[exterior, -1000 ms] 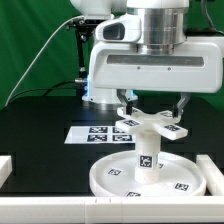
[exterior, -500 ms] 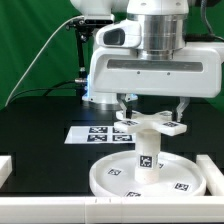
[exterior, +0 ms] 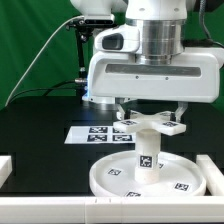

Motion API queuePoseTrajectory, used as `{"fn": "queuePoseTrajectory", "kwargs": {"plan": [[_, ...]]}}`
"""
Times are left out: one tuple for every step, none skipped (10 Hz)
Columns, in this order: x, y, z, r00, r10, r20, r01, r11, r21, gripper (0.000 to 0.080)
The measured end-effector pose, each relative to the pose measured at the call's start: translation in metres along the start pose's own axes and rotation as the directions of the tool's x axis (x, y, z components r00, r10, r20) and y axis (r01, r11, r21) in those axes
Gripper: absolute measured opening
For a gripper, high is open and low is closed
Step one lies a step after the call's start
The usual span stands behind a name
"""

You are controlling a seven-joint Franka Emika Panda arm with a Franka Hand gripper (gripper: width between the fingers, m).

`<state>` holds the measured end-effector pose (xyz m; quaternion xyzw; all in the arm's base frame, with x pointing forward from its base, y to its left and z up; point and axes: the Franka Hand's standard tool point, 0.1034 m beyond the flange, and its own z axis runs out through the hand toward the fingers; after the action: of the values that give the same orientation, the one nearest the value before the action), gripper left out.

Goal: Assemble round table

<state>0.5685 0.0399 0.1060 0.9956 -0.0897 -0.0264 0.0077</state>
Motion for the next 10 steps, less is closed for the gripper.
{"fn": "queuePoseTrajectory", "kwargs": {"plan": [[-0.0003, 0.0000, 0.0002, 1.000, 0.000, 0.001, 0.000, 1.000, 0.000, 0.0648], [-0.0004, 0.0000, 0.0003, 1.000, 0.015, 0.002, -0.015, 1.000, 0.000, 0.0528], [-0.0009, 0.0000, 0.0006, 0.999, 0.034, 0.004, -0.034, 0.999, -0.001, 0.0442], [-0.0009, 0.0000, 0.0005, 0.999, 0.033, 0.004, -0.033, 0.999, -0.001, 0.0442], [-0.0012, -0.0006, 0.0008, 0.993, 0.118, 0.003, -0.118, 0.993, 0.000, 0.0442], [-0.0015, -0.0007, 0.0010, 0.971, 0.237, -0.004, -0.237, 0.971, 0.000, 0.0442], [-0.0011, -0.0017, 0.0007, 0.927, 0.376, -0.009, -0.376, 0.927, 0.001, 0.0442], [-0.0017, -0.0008, 0.0014, 0.865, 0.502, -0.011, -0.502, 0.865, 0.002, 0.0442], [-0.0012, -0.0007, 0.0016, 0.805, 0.593, -0.016, -0.593, 0.805, 0.009, 0.0442], [-0.0019, -0.0003, 0.0021, 0.740, 0.672, -0.024, -0.672, 0.740, 0.024, 0.0442]]}}
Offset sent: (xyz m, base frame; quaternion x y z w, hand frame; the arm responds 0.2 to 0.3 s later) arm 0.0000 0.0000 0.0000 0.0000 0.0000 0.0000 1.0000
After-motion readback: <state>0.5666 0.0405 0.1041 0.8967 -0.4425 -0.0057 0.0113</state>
